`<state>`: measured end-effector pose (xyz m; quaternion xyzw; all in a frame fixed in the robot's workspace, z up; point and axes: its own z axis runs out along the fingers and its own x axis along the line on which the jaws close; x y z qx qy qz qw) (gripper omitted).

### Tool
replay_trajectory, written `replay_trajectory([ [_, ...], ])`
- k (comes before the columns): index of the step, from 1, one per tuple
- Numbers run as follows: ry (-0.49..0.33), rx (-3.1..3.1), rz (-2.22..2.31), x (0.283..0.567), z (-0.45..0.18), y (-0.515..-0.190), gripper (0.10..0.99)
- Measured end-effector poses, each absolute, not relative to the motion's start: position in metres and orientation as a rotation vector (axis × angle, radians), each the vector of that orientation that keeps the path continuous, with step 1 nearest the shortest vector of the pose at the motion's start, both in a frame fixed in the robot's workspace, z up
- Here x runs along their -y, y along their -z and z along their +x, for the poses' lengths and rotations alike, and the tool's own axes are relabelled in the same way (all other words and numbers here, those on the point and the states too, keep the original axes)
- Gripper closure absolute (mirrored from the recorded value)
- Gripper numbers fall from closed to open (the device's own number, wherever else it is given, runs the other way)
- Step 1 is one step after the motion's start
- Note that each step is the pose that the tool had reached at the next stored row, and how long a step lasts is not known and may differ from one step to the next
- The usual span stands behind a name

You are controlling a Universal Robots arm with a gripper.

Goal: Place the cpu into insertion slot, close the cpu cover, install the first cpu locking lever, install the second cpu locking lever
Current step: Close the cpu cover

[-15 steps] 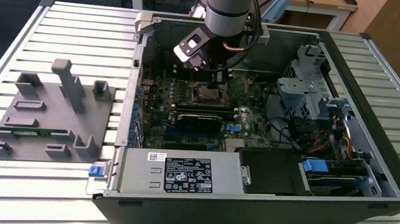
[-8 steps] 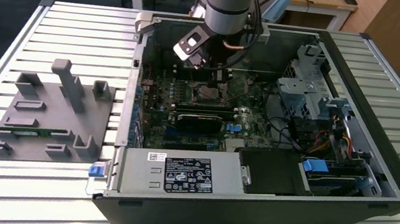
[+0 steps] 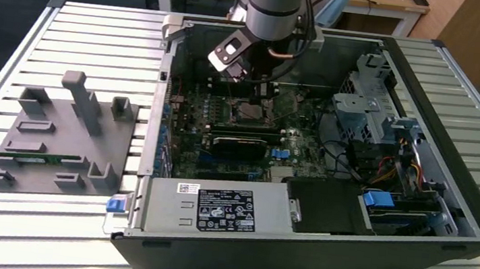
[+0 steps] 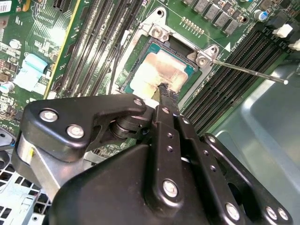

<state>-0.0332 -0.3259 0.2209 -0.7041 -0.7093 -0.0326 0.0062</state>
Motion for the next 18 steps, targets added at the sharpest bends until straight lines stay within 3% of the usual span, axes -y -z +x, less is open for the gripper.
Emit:
replay_trajectory([
  [18,0.102,2.220,-2.203,0.3258,-0.0332,-0.2255,0.980],
])
